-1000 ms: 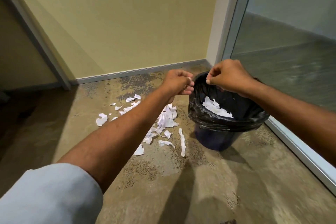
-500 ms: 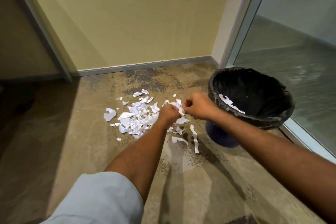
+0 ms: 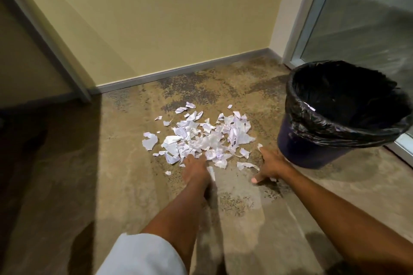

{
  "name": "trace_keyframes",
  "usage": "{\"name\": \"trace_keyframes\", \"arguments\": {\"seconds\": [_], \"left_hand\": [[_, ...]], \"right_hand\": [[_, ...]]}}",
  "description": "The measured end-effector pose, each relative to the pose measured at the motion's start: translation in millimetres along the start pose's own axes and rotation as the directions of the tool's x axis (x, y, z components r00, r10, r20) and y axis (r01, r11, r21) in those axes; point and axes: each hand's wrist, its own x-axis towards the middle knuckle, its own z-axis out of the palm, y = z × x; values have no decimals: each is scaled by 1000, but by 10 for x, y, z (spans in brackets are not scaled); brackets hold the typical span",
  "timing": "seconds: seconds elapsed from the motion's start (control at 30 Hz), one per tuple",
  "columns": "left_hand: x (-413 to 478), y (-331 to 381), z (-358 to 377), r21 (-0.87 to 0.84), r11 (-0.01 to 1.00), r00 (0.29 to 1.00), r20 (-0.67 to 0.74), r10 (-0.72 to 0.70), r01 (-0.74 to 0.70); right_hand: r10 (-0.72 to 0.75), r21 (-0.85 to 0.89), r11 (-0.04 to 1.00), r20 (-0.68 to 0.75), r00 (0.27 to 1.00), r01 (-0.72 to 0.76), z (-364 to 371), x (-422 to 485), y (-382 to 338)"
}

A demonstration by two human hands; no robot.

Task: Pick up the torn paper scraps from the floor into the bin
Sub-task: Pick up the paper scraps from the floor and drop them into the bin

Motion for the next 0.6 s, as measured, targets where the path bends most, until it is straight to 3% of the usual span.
{"name": "trace_keyframes", "arguments": {"seconds": [0.17,0.37,0.6], "left_hand": [[141,-257,-65,-104,977,976,-135,172,-186],[183,-283,-248,-198,950,965,-148,215,-242],[187,-132,-271,-265,934,969,-9,248,-241]], "right_hand": [[-26,-4,1000,-127,992,26,206,137,-251],[-103,167,975,-243,964,147,446,46,-602],[-201,259,928,-255,946,267,542,-88,-969]]}}
